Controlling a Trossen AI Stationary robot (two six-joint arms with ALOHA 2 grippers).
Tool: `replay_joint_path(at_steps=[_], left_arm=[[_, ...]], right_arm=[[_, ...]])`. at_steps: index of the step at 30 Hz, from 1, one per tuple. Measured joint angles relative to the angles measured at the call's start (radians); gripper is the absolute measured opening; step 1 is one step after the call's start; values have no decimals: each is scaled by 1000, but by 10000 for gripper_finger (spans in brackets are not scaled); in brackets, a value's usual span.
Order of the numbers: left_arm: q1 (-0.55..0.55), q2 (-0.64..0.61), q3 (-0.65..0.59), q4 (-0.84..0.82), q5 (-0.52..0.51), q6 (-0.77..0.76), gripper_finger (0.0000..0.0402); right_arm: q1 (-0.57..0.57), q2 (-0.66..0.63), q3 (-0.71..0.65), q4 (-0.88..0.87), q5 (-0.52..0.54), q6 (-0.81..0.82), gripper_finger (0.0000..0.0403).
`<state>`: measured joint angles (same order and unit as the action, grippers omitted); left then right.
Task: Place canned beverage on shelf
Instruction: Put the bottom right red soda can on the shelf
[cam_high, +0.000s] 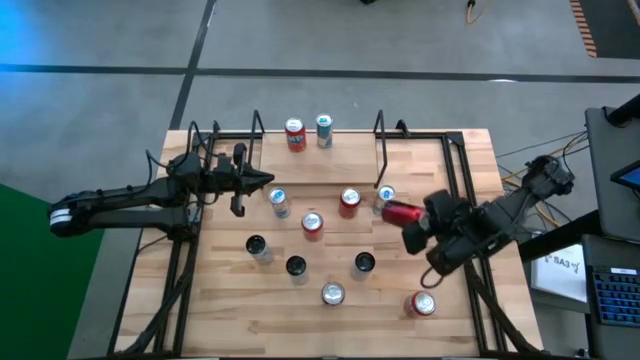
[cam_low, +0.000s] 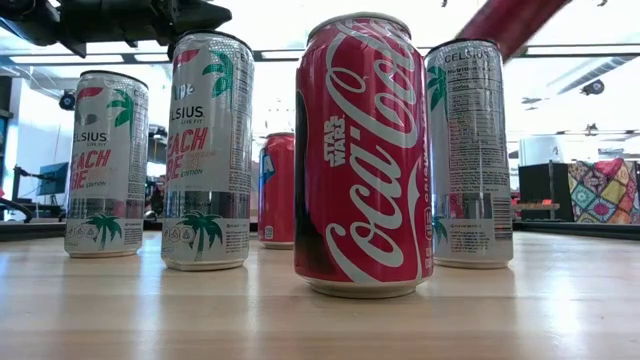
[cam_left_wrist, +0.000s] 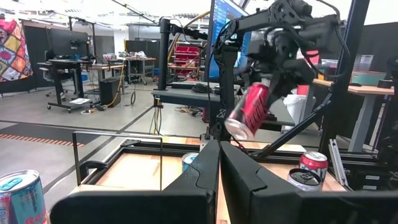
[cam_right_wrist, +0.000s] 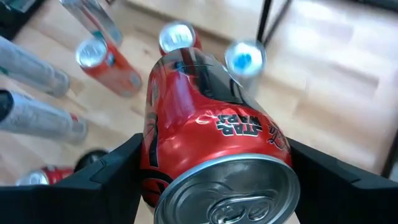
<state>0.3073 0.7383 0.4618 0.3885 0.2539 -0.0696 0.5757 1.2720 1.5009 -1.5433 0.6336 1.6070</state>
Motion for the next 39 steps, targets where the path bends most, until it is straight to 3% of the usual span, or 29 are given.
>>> replay_joint_path(at_steps=[13,17,24,31,39], left_arm=[[0,0,0,0,0,0,0],[0,2,0,-3,0,0,0],[0,42,0,1,0,-1,0],[0,66,0,48,0,-33,0],[0,66,0,57,0,-30,0]], right_arm=[[-374,1,86,314,42,-733,299],[-505,1,89,386,-19,-895,299],[-700,32,88,483,-176,-1060,300],[-812,133,90,479,-292,-1155,300],[-880,282,129,475,-328,-1243,301]])
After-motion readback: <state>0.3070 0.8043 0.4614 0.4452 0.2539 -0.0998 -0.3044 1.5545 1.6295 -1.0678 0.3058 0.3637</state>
